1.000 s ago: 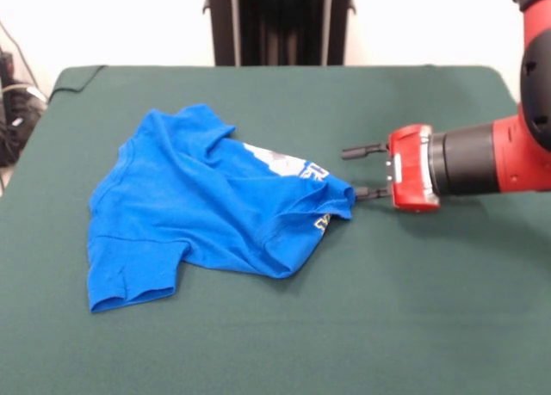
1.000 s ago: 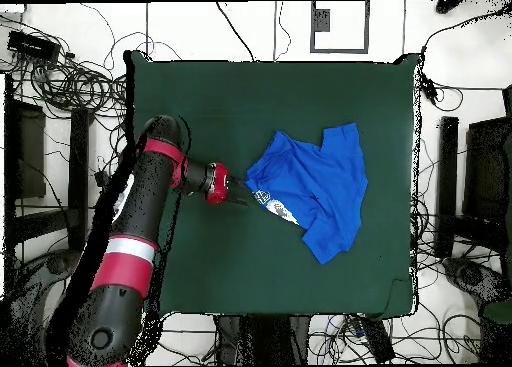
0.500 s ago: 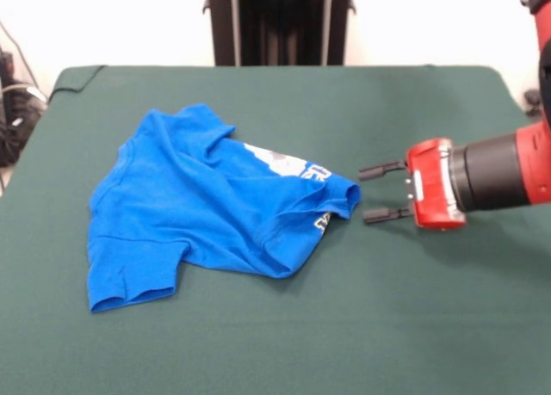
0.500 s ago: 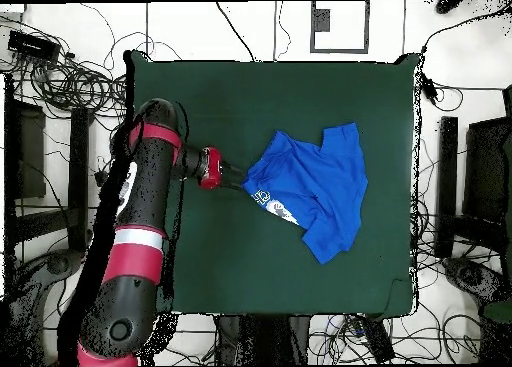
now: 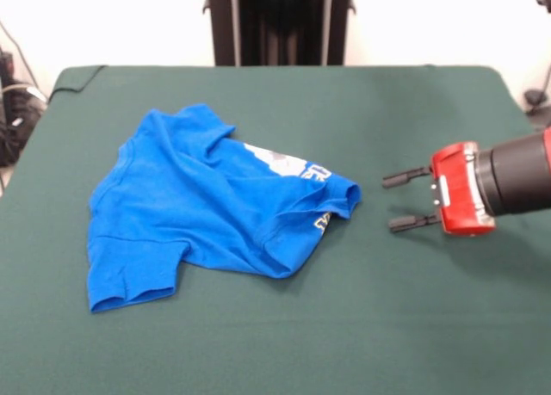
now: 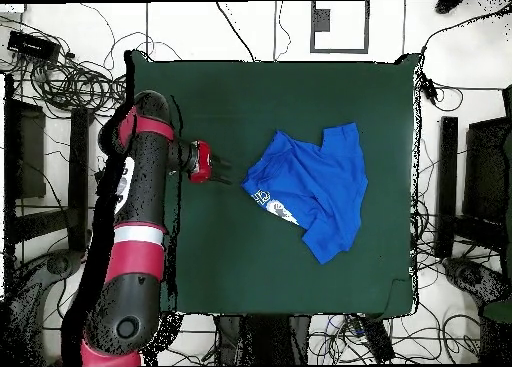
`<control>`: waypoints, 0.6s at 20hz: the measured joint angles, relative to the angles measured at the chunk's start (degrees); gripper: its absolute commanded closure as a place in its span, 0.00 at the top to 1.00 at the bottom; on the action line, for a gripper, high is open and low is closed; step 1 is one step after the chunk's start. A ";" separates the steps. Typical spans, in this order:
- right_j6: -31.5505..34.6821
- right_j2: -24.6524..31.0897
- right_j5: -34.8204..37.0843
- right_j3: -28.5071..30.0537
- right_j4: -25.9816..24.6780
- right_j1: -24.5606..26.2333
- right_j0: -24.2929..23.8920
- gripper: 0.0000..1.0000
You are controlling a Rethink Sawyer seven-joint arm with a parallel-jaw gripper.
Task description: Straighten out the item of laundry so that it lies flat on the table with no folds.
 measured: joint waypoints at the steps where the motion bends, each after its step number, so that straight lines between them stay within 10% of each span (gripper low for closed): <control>1: 0.00 0.00 0.02 -0.13 0.06 0.00 -0.01 1.00; 12: 0.00 0.00 0.07 0.38 0.00 -0.07 0.37 1.00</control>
